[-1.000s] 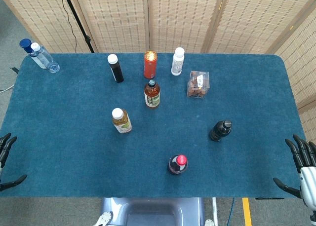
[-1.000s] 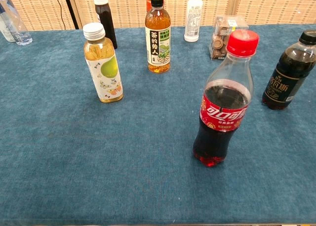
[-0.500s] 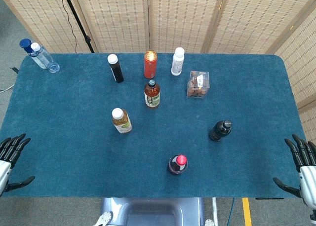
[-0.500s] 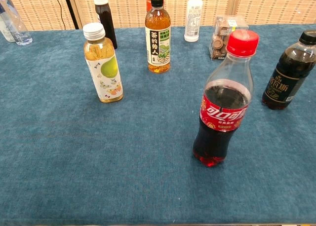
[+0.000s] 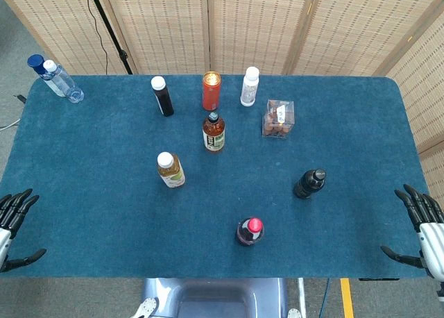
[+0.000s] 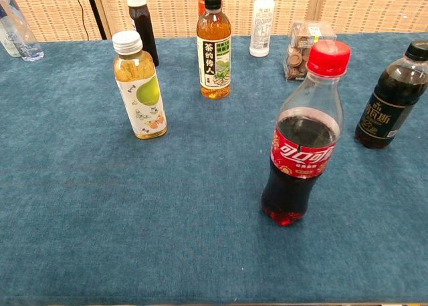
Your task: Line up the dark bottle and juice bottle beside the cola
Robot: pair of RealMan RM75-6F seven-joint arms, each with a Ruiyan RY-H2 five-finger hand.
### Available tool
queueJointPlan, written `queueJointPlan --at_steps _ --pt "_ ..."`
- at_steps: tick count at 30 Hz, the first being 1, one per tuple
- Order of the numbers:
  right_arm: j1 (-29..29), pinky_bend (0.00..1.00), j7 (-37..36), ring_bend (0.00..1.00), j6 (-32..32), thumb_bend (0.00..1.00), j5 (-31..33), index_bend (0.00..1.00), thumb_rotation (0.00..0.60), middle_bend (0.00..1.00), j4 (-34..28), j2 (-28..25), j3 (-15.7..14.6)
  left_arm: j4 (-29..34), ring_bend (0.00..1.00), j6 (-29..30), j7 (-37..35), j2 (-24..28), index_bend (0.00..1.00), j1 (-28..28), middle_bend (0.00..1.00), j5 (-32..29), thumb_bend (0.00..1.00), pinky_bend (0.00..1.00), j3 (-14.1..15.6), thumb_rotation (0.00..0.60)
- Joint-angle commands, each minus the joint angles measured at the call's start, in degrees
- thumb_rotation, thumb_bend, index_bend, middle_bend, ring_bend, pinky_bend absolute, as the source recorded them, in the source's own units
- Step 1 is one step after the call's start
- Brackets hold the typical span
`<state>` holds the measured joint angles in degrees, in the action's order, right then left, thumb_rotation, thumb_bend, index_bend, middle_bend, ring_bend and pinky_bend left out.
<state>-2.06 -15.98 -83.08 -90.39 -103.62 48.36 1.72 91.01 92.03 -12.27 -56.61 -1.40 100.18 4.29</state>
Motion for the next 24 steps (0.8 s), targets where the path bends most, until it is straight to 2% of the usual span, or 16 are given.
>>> queueJointPlan --at_steps 1,5,12,17,24 --pt "-4.2 0.00 -10.8 0.00 7.2 0.00 2.3 0.00 0.600 0.00 4.0 -1.5 0.5 -0.1 0.00 0.2 -0.1 0.0 0.00 0.0 0.00 0.0 0.00 0.00 0.0 0.600" --pt "-6.4 0.00 -15.6 0.00 10.3 0.00 1.5 0.00 0.600 0.00 7.1 -0.6 0.4 0.0 0.00 0.1 -0.4 0.1 0.00 -0.1 0.00 -0.4 0.00 0.00 -0.1 0.600" --pt "-8.3 0.00 -16.6 0.00 11.3 0.00 1.1 0.00 0.600 0.00 11.2 3.7 0.8 0.1 0.00 0.7 -1.0 0.4 0.00 0.1 0.00 -0.7 0.00 0.00 -0.1 0.600" --pt "-10.3 0.00 -18.1 0.00 12.4 0.00 1.7 0.00 0.600 0.00 15.9 8.6 1.8 -0.4 0.00 2.5 -1.9 0.3 0.00 0.6 0.00 -0.1 0.00 0.00 -0.1 0.600" --pt "-14.6 0.00 -24.6 0.00 13.8 0.00 -0.4 0.00 0.600 0.00 26.2 16.3 2.6 -0.3 0.00 2.0 -2.1 0.3 0.00 0.4 0.00 -1.0 0.00 0.00 -0.5 0.600"
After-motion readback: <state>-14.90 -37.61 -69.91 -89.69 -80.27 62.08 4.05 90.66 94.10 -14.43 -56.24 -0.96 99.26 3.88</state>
